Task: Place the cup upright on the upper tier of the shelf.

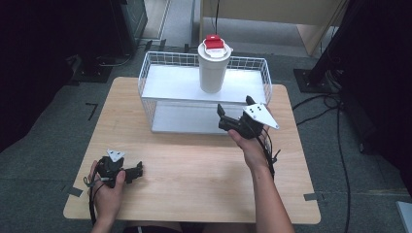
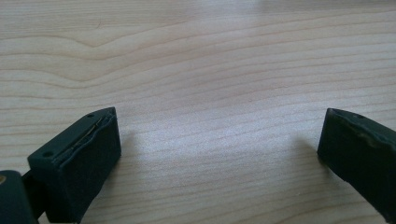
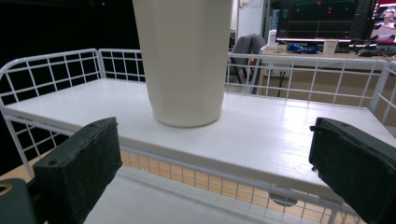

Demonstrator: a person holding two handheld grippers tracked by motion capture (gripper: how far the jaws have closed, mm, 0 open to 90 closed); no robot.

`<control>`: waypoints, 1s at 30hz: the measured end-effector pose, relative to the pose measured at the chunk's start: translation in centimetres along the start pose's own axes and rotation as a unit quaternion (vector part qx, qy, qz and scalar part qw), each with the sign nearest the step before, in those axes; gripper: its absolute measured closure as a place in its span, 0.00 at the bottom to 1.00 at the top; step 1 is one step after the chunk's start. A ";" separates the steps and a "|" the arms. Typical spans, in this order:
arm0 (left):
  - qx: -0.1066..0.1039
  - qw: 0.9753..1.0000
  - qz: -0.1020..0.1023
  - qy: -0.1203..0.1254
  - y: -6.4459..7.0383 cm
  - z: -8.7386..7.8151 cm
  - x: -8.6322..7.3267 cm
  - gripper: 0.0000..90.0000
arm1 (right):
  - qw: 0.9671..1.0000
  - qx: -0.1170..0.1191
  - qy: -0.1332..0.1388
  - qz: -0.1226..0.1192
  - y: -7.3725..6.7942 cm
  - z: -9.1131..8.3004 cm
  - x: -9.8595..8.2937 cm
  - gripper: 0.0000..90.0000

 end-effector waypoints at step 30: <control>-0.001 1.000 0.000 -0.001 0.0 0.0 0.0 0.00 | 0.999 -0.040 -0.030 0.018 4.8 -6.6 -7.5 0.03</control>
Point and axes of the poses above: each handheld gripper's, and its own axes: z roughly forward along the jaws, x roughly out of its top, y roughly to its right, the point moved 7 cm from there along z, roughly forward along the jaws, and after that the axes turned 9 degrees about -y, right-handed, at the moved point
